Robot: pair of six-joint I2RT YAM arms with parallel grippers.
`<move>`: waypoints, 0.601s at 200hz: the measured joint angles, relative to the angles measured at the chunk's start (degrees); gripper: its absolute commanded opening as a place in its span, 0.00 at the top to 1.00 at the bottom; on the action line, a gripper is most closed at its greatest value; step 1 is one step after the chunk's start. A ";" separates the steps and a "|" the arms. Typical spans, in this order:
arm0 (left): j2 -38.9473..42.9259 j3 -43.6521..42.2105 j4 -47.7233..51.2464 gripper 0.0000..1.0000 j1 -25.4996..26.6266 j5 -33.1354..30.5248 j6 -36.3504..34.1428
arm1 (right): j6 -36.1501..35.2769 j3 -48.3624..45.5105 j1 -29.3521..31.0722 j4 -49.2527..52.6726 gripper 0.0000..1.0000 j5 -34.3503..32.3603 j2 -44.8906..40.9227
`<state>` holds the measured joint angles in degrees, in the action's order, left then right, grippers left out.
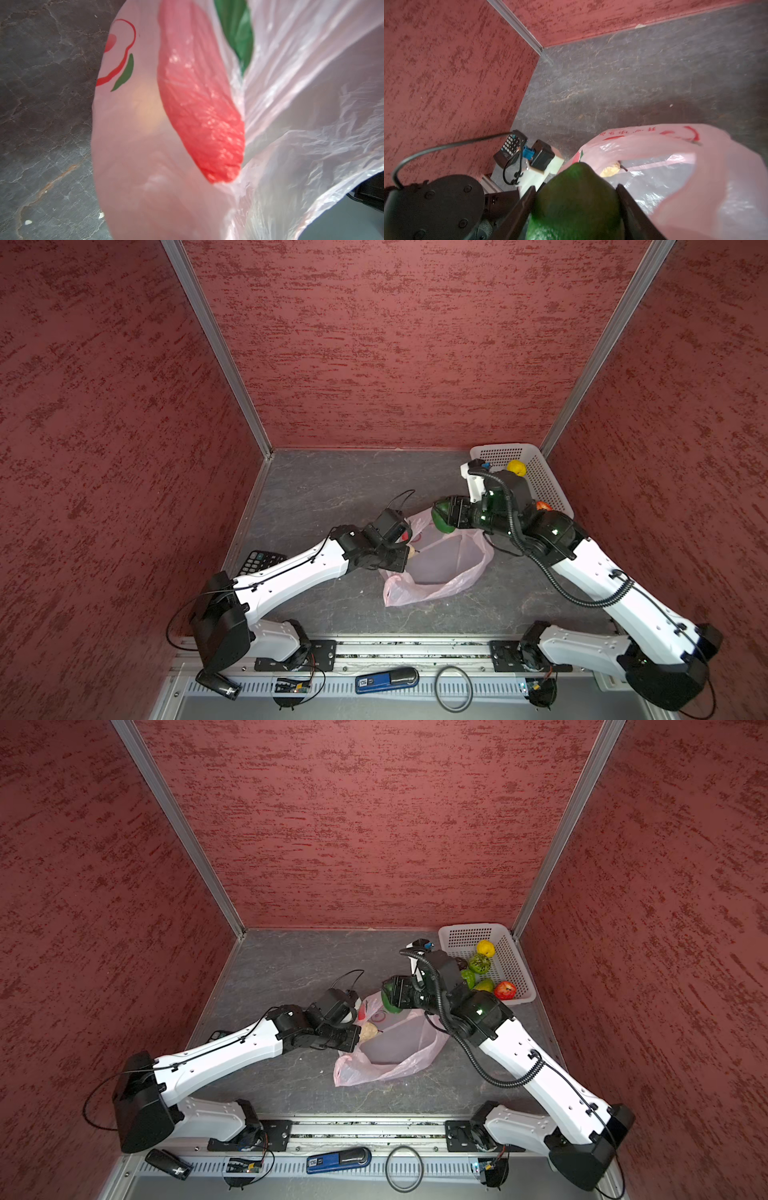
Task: Untie the knot of the plastic bag and take out the fruit
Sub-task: 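Lift the dark green fruit with the right gripper over the basket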
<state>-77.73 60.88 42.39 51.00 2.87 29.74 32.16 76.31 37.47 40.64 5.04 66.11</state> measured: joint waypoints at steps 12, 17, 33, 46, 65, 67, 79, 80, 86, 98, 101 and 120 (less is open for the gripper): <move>0.00 0.00 -0.02 1.00 0.00 0.00 0.00 | -0.94 1.25 -2.73 -0.02 0.44 1.38 0.35; 0.00 0.00 0.00 1.00 0.00 -0.02 0.00 | -1.25 1.68 -3.76 -0.09 0.44 1.99 0.55; 0.00 0.04 0.00 1.00 0.00 -0.13 0.00 | -2.19 2.75 -7.23 -0.13 0.44 4.24 1.25; 0.00 0.33 0.02 1.00 0.00 -0.20 0.00 | -2.91 3.52 -10.12 -0.22 0.44 5.81 2.08; 0.00 0.76 -0.04 1.00 0.00 -0.22 0.00 | -4.00 3.91 -14.71 -0.52 0.43 7.48 3.10; 0.00 0.81 -0.04 1.00 0.00 -0.22 0.00 | -4.11 3.91 -15.23 -0.52 0.43 7.61 3.21; 0.00 0.90 -0.09 1.00 0.00 -0.22 0.00 | -4.83 3.89 -18.84 -0.59 0.44 8.37 3.82; 0.00 0.90 -0.09 1.00 0.00 -0.22 0.00 | -4.85 3.89 -19.04 -0.61 0.44 8.37 3.87; 0.00 0.92 -0.09 1.00 0.00 -0.22 0.00 | -5.18 3.78 -21.05 -0.79 0.44 8.76 4.20; 0.00 0.94 -0.09 1.00 0.00 -0.24 0.00 | -5.68 3.02 -25.14 -1.95 0.44 9.35 4.74; 0.00 0.96 -0.09 1.00 0.00 -0.24 -0.02 | -5.79 2.71 -26.23 -2.25 0.44 9.40 4.92; 0.00 0.96 -0.09 1.00 0.00 -0.26 -0.02 | -6.62 0.63 -32.26 -4.17 0.43 9.44 6.32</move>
<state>-77.73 61.84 42.30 51.00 2.61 29.71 25.54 76.95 5.21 36.47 14.48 72.42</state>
